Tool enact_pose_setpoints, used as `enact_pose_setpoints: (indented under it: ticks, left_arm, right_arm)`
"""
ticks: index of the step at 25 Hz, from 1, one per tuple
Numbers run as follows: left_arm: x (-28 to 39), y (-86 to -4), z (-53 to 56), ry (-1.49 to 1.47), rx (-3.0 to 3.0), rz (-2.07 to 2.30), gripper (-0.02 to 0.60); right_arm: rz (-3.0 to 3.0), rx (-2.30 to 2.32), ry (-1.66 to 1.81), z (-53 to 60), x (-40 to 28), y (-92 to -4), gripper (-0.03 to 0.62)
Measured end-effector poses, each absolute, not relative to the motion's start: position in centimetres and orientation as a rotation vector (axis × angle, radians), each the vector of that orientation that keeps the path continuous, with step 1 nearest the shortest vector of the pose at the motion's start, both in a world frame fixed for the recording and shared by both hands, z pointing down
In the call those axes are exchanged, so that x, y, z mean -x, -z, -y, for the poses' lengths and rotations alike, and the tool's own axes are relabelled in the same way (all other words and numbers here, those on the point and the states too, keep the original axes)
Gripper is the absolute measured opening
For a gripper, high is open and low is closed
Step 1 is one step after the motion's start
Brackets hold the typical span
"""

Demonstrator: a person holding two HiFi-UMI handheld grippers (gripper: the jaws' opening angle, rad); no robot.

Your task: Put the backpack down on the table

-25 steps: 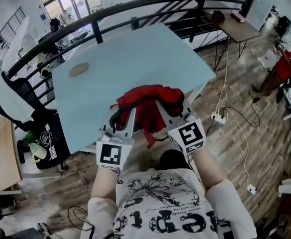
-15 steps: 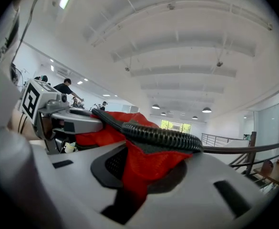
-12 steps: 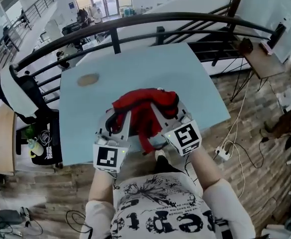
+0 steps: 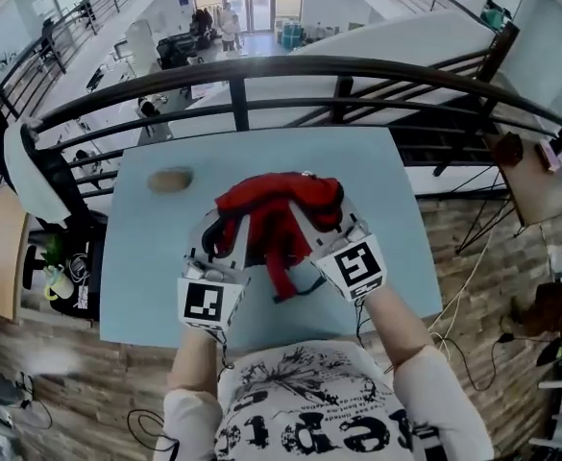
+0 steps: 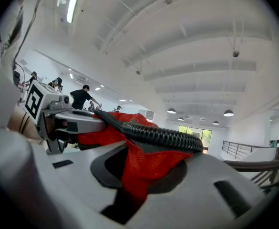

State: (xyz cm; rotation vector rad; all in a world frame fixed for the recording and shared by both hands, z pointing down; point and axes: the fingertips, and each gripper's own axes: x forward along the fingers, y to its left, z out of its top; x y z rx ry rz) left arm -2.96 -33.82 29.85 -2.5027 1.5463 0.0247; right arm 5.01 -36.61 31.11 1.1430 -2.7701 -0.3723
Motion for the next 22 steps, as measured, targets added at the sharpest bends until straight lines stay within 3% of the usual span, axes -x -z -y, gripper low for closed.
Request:
enact_pose_setpoints:
  ticks: [12, 22]
  left_arm:
    - [1.9, -31.9, 47.7, 0.02, 2.463, -1.572, 0.054]
    - [1.6, -36.0, 52.8, 0.023, 2.511, -1.606, 0.054]
  right_arm:
    - [2.792, -1.112, 0.34, 50.5, -6.1, -32.9, 0.061]
    - [2.761, -1.095, 0.318, 55.3, -6.4, -37.8, 0.067]
